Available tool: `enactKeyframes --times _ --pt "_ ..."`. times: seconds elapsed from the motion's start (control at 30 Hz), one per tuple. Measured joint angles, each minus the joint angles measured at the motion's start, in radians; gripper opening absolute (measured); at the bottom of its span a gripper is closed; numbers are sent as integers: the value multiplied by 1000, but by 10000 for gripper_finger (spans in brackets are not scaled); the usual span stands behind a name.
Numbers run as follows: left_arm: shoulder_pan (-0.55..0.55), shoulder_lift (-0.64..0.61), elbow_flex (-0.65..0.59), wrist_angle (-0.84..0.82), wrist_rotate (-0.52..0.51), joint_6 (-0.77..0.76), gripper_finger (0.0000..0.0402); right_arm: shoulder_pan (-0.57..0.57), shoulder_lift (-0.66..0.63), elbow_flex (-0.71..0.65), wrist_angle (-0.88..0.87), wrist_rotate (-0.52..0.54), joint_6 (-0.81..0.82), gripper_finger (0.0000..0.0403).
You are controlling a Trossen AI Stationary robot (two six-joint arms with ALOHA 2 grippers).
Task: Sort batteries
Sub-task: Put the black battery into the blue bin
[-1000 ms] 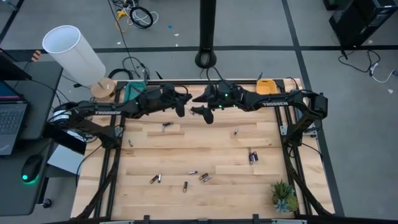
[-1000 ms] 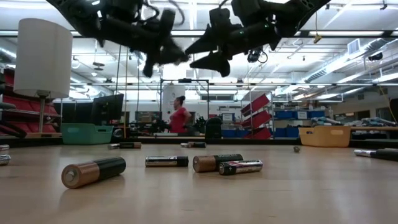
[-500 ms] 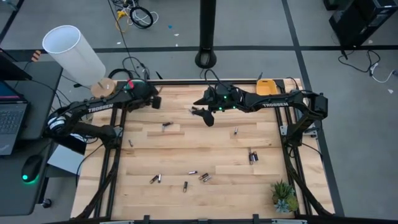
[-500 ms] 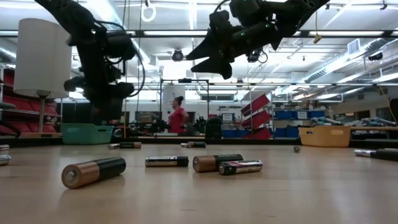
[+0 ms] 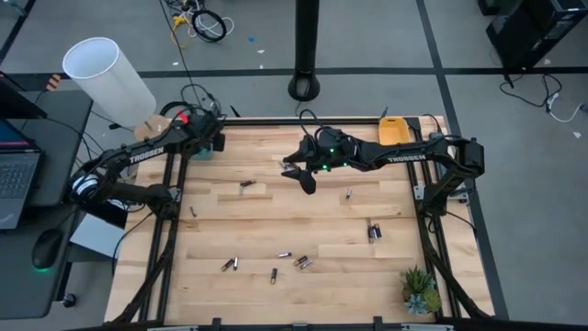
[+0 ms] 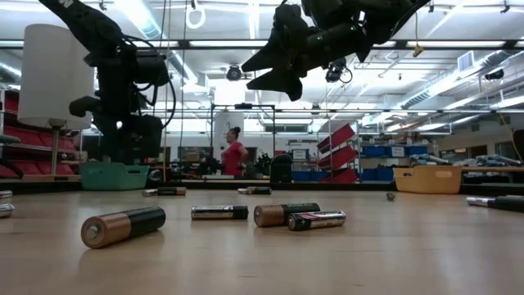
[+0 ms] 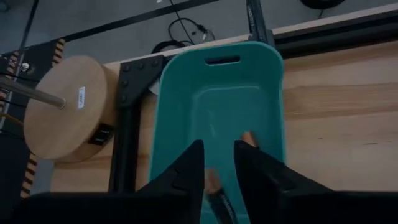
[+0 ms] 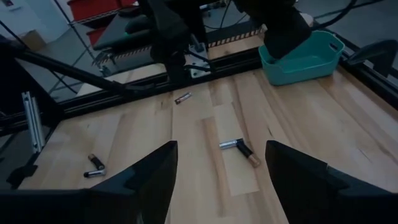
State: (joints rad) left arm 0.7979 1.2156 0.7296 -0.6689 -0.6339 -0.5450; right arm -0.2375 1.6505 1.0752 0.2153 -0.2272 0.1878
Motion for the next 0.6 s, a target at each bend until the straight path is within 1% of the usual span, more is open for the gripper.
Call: enactKeyframes --times 0.1,0.23,0.27,0.37,0.47,0.6 --pt "0 0 0 4 56 15 115 0 0 0 0 0 0 251" --pt "-10 0 0 32 255 51 118 -14 0 0 0 3 0 251" --pt "-23 0 1 36 291 68 118 -20 0 0 0 5 0 251" --pt "-84 -4 1 43 377 99 118 -36 0 -1 0 4 0 251" --pt "-170 -15 1 66 446 133 119 -52 0 -1 -1 -18 2 251" --pt "-280 -13 2 127 585 213 119 -66 0 -1 -1 -33 2 251"
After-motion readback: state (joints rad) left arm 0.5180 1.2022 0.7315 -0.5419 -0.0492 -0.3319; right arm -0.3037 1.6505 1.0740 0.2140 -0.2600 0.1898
